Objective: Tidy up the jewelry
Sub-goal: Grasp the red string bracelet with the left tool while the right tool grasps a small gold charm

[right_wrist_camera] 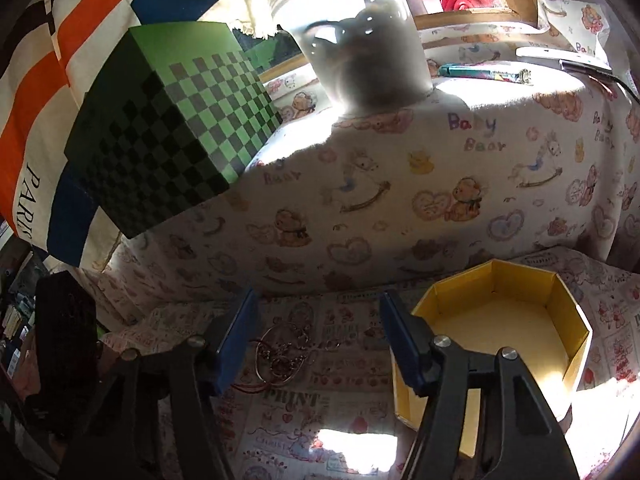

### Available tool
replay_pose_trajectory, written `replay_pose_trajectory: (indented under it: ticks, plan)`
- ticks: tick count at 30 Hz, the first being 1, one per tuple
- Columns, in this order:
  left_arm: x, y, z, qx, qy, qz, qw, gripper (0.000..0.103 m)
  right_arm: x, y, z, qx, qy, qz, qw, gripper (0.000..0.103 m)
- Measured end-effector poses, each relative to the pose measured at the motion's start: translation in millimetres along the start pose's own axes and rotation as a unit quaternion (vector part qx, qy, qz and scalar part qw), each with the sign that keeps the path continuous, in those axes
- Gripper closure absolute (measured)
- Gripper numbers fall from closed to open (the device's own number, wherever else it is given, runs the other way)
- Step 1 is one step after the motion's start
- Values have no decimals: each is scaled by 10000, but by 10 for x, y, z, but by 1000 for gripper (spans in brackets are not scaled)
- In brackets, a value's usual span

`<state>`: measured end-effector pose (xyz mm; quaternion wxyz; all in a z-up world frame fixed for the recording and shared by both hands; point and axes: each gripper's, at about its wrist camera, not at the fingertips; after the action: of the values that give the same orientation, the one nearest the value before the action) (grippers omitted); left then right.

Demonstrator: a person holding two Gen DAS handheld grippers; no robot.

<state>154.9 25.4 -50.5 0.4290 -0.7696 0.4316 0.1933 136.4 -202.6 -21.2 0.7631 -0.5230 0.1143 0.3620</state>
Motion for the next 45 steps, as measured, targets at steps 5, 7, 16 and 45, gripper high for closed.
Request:
replay_pose_trajectory:
  ticks: [5,7,16,45]
  plan:
    - [38,71,-90,264,-127,-3,9996,101,2,18,0,107,-445,20,9990,44]
    - [-97,68,-154,441,-140,-269,9986,102,-9,23,28,49,-481,35,9988,49]
    - [-667,109,-365,855,-22,-1075,9905,102,4,129,223,-330,-431,107,9985,61]
    - [-1219,114,-352,738,-1599,-1608,9712,101,335,448,630,-1194,311,1644,9787,81]
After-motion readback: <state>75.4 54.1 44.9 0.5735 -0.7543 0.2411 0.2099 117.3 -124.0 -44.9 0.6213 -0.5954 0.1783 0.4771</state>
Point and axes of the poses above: each gripper's, at about its wrist camera, not at the fingertips, and x roughly the way its jaws point, z to its left, y to its underside, and after that the axes turned 1 degree about y, right-handed
